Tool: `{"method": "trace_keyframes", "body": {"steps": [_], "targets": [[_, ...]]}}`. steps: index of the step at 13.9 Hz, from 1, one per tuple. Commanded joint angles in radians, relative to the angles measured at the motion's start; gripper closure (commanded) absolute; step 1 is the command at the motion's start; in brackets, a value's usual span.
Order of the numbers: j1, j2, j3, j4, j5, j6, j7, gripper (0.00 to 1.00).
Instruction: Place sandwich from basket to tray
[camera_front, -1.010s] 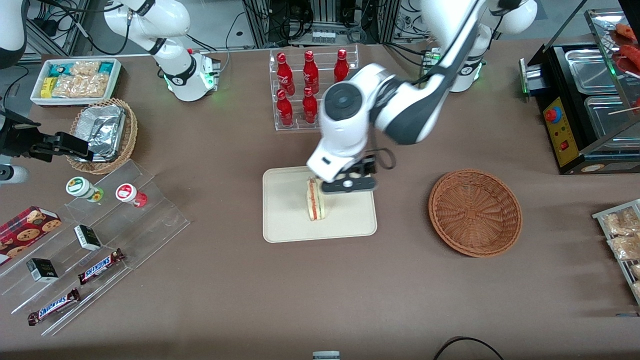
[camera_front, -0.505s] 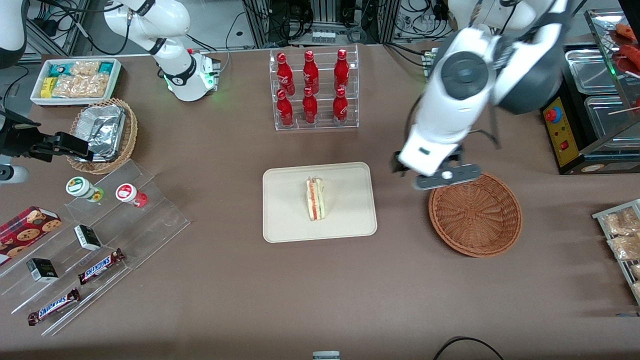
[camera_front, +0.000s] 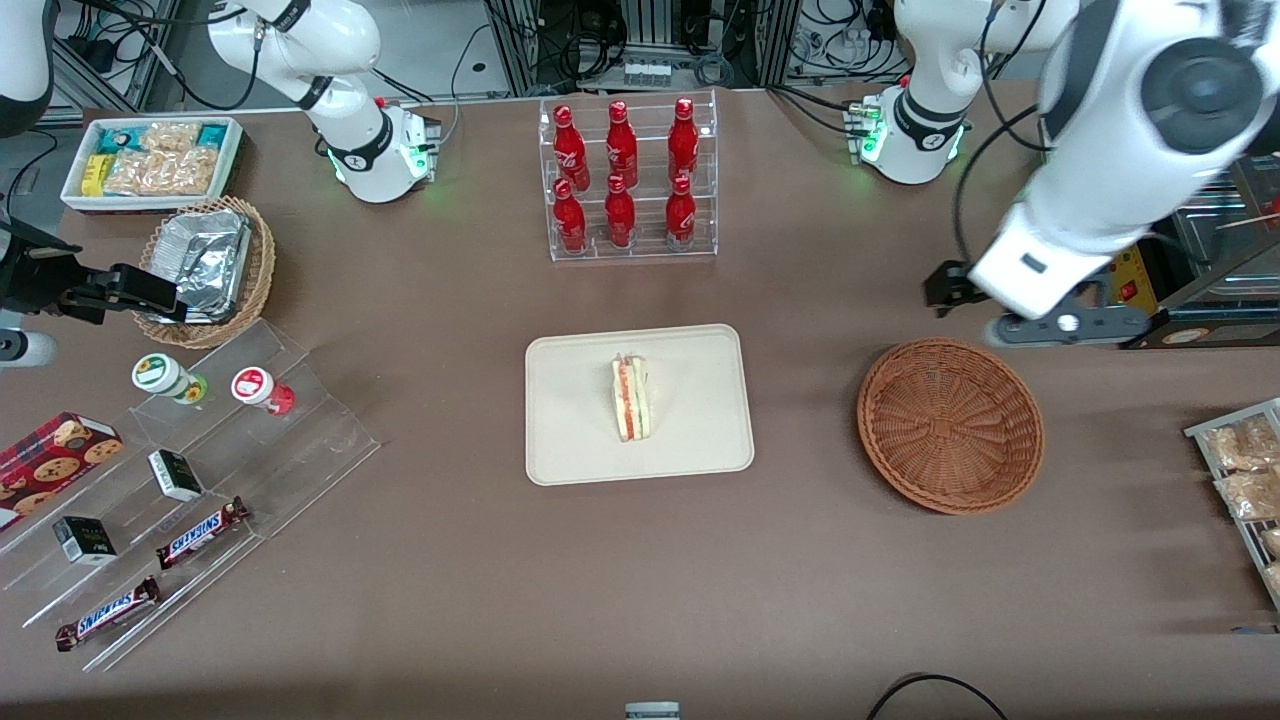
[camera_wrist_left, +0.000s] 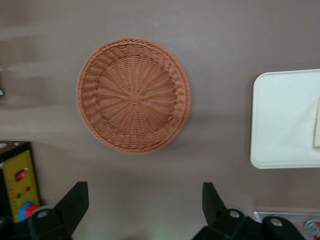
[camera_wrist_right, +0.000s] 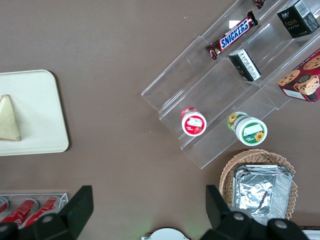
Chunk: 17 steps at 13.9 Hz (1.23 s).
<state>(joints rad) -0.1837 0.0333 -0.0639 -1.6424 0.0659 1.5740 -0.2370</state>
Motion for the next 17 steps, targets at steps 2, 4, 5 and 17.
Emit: {"method": "trace_keyframes", "body": {"steps": [2, 4, 5, 17], "targets": [[0.076, -0.056, -0.013, -0.027, -0.027, -0.046, 0.12, 0.0], [0.102, -0.064, -0.011, -0.028, -0.061, -0.066, 0.131, 0.0], [0.105, -0.07, -0.011, -0.028, -0.061, -0.083, 0.152, 0.0], [0.125, -0.02, 0.012, 0.076, -0.051, -0.089, 0.222, 0.0]]}}
